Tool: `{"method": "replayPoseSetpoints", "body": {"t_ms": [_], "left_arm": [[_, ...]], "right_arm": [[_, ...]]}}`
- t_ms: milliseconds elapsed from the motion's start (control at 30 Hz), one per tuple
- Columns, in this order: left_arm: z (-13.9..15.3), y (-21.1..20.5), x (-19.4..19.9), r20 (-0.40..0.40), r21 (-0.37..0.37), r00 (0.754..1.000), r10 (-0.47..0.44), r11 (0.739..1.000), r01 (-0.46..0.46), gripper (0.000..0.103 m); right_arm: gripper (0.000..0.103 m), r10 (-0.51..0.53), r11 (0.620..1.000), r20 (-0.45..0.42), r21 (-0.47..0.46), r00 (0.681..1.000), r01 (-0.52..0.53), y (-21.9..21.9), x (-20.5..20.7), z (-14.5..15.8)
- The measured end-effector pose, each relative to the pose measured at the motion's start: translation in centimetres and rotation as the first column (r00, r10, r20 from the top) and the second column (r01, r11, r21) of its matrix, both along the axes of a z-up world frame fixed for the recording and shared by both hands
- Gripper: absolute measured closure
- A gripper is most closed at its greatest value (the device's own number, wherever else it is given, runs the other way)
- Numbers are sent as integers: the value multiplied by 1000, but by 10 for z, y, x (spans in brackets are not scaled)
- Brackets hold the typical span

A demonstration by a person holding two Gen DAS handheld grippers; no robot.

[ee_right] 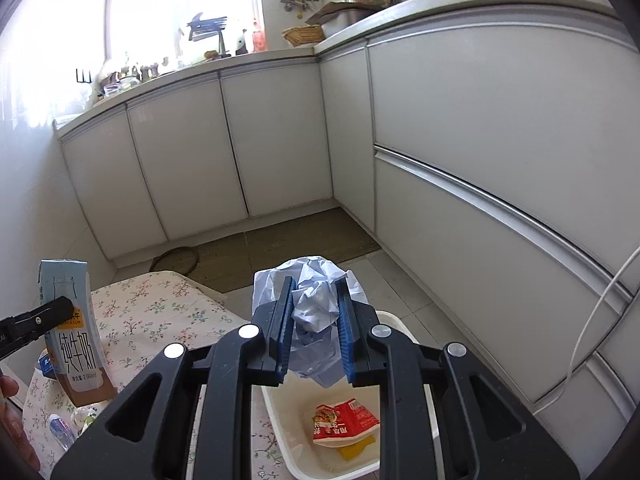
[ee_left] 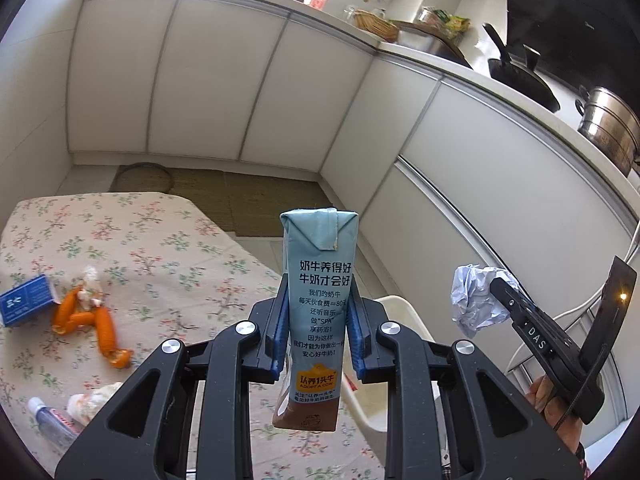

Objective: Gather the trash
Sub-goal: 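Carry the foil ball over the bin and open the right tool, then lower the milk carton over the bin and open the left tool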

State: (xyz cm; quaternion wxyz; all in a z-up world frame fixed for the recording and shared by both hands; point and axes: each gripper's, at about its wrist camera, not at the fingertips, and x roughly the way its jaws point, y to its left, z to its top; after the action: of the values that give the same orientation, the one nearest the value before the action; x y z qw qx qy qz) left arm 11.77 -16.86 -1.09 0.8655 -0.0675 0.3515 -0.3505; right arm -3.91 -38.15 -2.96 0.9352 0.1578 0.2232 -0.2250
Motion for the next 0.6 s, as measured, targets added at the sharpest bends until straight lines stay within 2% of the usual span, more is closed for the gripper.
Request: {"method": "replayPoseSetpoints", "body": {"t_ms": [333,400,433,467,600], "left_arm": [[-15,-69,-16,-7,9,995,-100,995,100,79],[-19,-80,-17,-11,5,994,-113,994,113,79],[-21,-86,-17,-15,4,993,-118,993,118,79],[-23,-90,-18,-19,4,992,-123,992,123,79],[-31,-108,-19,-37,-6,989,-145,989,145,79]], "right_arm": [[78,-63,996,-30,62,998,65,-44,-17,-14],[55,-85,994,-33,67,996,87,-52,-20,-15],[38,-106,992,-31,63,994,108,-55,-23,-16],[33,-126,990,-26,58,992,127,-57,-26,-15],[26,-186,981,-22,55,982,187,-70,-39,-17]]}}
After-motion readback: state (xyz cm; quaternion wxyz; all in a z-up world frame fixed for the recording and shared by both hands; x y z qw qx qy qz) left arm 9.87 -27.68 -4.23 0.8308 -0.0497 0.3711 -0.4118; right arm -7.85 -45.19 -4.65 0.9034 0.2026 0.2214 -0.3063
